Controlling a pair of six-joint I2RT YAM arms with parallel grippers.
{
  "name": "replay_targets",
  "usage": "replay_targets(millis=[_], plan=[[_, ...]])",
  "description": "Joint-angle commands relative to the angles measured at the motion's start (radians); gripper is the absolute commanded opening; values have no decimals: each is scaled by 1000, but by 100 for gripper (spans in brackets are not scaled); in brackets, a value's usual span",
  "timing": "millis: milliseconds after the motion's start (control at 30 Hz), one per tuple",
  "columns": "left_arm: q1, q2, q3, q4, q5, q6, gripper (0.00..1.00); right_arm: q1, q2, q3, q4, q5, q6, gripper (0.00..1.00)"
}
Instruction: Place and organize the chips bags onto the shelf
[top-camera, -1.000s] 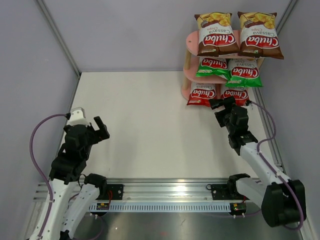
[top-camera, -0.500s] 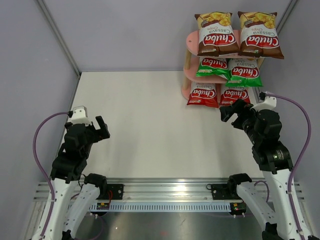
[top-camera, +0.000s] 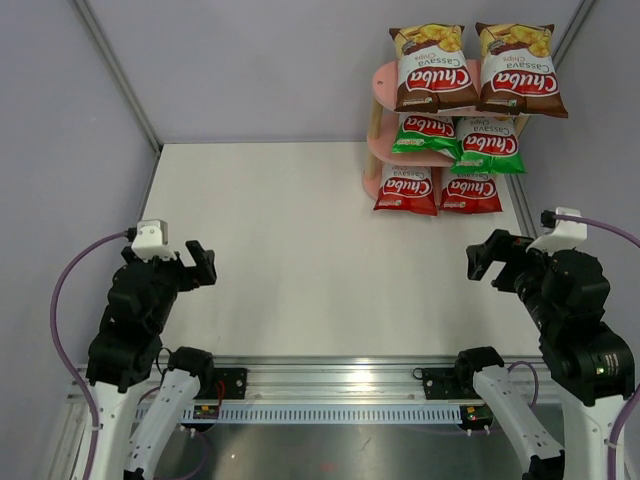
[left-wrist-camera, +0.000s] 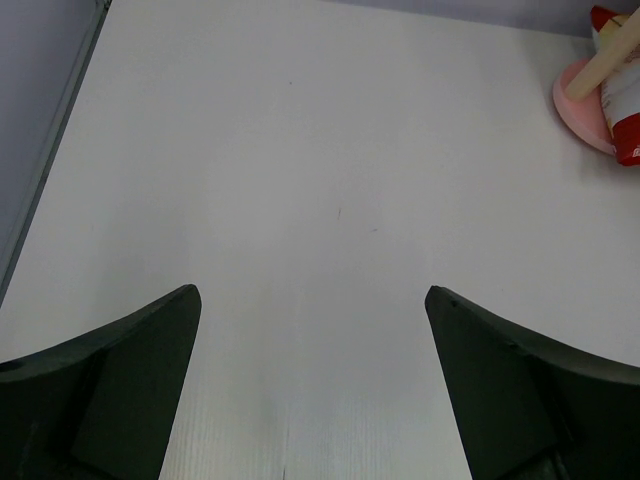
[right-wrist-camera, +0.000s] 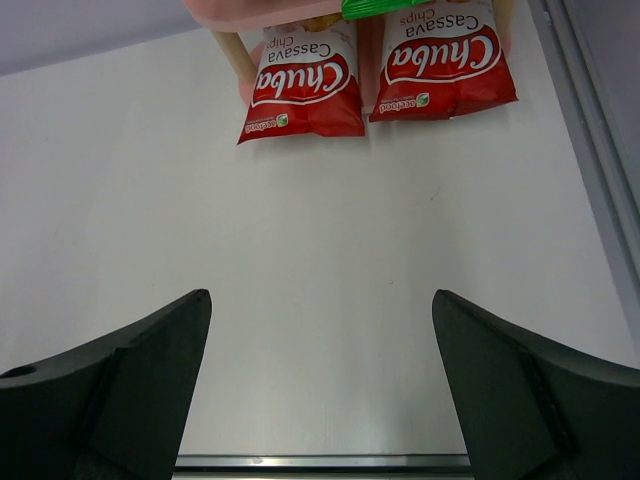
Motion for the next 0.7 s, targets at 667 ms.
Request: replay_targets(millis=[667], plan=[[6,-98,89,-51,61,60,99,-3,-73,-59,-6,11,-42,99]])
